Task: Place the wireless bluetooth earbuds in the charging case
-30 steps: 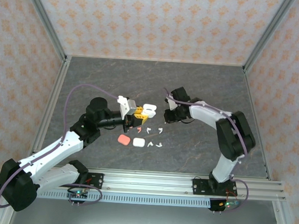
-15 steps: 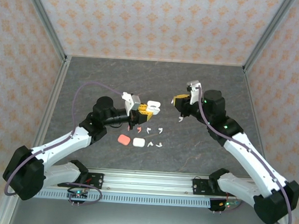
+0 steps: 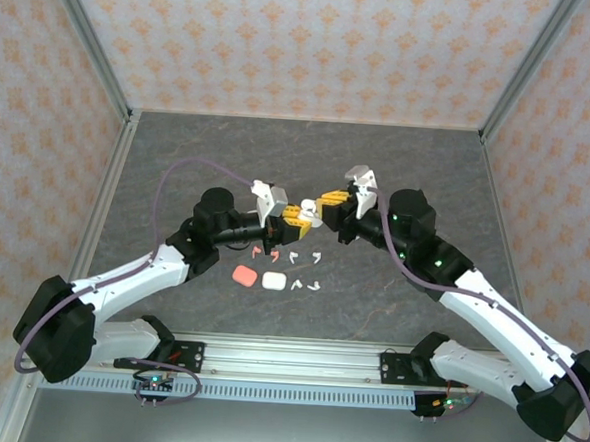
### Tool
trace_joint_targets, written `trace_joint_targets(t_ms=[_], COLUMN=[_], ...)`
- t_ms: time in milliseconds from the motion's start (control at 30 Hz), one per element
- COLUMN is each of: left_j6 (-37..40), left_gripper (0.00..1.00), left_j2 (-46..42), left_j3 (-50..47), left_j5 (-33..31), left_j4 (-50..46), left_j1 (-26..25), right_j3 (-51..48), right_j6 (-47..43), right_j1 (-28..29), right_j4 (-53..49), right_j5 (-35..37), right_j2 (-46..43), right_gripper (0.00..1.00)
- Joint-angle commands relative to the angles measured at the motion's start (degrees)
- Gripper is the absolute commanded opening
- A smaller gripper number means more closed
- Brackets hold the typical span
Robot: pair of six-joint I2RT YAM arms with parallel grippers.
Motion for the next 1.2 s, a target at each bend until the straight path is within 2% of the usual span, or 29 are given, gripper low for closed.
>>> trace_joint_targets(t_ms=[0,500,867,1000,1167], left_j6=[-0.38,0.4,0.77,1.1,1.54], left_gripper=[0.0,0.0,0.0,0.0,0.0], left_j2=[0.29,-0.48,-1.26,-1.79,-2.24], left_j3=[2.08,2.04,1.62,1.37,0.98], left_j5=[0.39,0.12,-0.93,-1.11,-1.33], left_j4=[3.07,2.04,1.79,1.6,1.52], left_j1=[-0.58,-0.72,-0.68,-0.74,-0.7], right_j3=[0.99,0.88,1.5,2.15,3.87], right_j6=[-1.79,-1.18,0.52,1.8,3.89], right_j1=[0.89,1.28,1.46,1.46,1.47], right_j4=[2.26,2.1,0.78,-1.24,-3.03], right_j5=[1.45,0.72,-3.78,-6.17,-7.79], right_j2=[1.06,3.37,4.55,4.63,4.52], right_gripper=[0.16,0.16,0.16,0.19,0.29])
